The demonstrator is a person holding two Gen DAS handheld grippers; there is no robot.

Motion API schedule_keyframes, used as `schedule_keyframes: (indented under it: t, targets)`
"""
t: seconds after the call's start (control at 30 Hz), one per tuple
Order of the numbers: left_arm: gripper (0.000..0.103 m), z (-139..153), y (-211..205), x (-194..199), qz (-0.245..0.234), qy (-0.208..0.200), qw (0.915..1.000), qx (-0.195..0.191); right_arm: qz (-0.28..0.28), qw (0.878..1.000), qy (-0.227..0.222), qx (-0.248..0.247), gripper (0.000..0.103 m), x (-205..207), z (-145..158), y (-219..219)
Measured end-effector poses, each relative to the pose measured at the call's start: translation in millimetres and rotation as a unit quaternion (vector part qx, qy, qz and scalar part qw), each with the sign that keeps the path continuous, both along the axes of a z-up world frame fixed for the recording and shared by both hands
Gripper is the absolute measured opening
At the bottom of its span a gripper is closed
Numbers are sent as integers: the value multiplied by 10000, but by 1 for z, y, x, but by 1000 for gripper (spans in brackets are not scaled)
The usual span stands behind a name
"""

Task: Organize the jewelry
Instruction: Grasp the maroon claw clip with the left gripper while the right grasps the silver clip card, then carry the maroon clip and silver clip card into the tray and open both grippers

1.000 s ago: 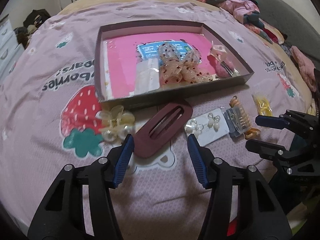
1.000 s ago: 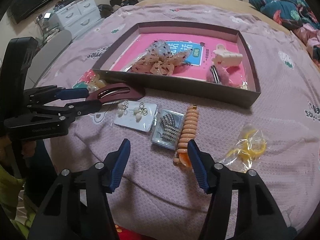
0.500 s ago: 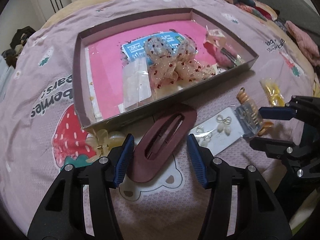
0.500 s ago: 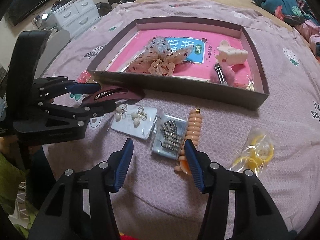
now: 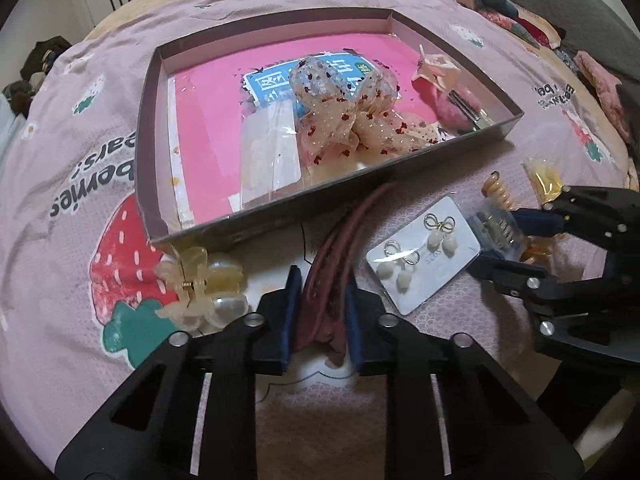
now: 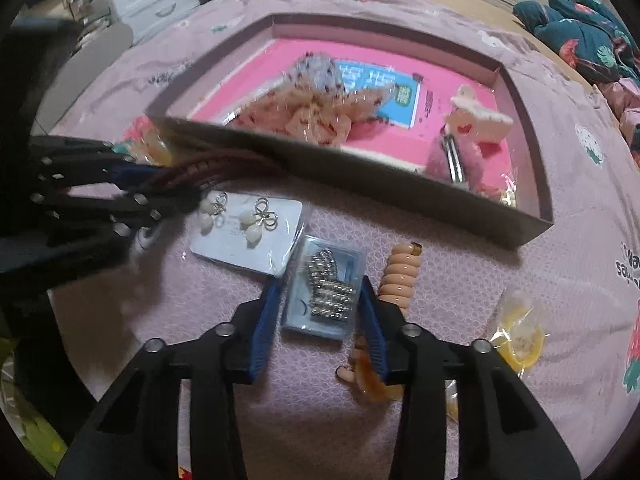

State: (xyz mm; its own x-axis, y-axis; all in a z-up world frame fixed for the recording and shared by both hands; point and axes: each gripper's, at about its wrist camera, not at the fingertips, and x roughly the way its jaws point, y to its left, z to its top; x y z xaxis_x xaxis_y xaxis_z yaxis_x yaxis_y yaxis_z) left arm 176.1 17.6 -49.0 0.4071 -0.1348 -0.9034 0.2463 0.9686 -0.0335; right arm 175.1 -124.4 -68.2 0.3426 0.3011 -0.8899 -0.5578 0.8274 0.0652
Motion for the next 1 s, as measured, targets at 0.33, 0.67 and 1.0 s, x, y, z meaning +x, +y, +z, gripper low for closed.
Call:
schedule_keyframes:
  t: [0.33,0.67,1.0]
  targets:
    - [11,3,5,-16,197,-11,9993,-312,16,9991,83,414,33,-13,13,-13]
    - [9,11,13,-38,565,-26,9965,-620,-75,9977,16,669,32,-25,29,-26]
    - [8,28,28,-57,846,-220,9941,-640,-62,9964,-118,840,32,-33,43,-31]
